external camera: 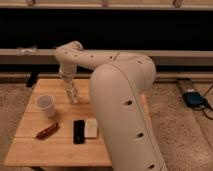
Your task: Stand the bottle upright
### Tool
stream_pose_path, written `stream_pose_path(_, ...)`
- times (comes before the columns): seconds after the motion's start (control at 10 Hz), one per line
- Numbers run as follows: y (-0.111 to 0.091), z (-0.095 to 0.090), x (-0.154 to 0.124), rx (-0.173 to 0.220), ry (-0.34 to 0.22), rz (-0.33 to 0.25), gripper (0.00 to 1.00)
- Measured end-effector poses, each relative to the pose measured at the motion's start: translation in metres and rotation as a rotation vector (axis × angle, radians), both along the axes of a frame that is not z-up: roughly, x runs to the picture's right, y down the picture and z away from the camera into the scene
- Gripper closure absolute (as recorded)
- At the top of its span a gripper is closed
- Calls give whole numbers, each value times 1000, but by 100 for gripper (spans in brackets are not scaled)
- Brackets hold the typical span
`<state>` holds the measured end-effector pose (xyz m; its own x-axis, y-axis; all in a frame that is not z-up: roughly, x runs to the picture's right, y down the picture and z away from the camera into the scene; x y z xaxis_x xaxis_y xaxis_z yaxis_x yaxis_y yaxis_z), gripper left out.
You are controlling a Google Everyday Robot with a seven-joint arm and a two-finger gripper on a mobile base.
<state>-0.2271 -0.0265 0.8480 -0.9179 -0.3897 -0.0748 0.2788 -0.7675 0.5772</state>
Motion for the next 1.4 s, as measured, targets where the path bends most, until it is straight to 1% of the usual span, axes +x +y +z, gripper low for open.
stream_pose_path(0.3,1,-1,0,0,1,-5,31)
stream_pose_path(0.4,0,-2,1,-1,-1,-5,27)
stream_pose_path(0.7,1,-3,3,-14,-10,-13,27)
stream_pose_path(1.1,-5,-10,4,-21,-31,-7,27)
stream_pose_path(1.4,-10,-16,9,-34,-17,-25,27)
